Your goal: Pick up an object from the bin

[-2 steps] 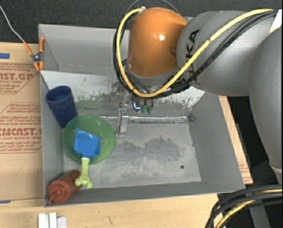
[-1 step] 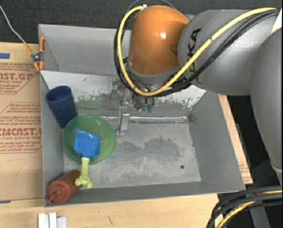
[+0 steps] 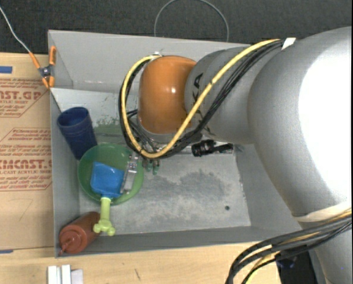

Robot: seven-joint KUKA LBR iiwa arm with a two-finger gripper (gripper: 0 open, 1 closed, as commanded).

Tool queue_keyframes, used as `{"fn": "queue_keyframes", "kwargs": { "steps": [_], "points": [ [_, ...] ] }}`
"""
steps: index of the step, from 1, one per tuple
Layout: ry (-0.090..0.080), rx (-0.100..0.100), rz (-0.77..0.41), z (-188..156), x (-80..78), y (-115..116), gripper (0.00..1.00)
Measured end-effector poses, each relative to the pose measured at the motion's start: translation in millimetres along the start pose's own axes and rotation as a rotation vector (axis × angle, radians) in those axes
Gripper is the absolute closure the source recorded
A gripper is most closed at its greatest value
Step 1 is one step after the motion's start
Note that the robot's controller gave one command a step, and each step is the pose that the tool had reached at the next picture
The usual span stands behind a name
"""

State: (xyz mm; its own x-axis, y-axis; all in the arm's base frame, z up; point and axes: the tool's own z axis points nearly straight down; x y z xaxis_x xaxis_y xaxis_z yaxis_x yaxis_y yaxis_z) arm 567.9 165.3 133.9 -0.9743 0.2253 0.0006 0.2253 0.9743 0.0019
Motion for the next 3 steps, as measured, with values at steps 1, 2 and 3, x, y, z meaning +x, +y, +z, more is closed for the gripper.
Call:
{"fn": "queue_keyframes", "kwargs": {
  "steps": [1,2,3],
  "points": [
    [-0.019,0.000,-0.526,-13,17.2,4,0.00],
    [-0.026,-0.005,-0.313,-11,31.0,21,0.00],
    [-0.097,-0.014,-0.598,30,43.6,48,0.00]
  ]
}}
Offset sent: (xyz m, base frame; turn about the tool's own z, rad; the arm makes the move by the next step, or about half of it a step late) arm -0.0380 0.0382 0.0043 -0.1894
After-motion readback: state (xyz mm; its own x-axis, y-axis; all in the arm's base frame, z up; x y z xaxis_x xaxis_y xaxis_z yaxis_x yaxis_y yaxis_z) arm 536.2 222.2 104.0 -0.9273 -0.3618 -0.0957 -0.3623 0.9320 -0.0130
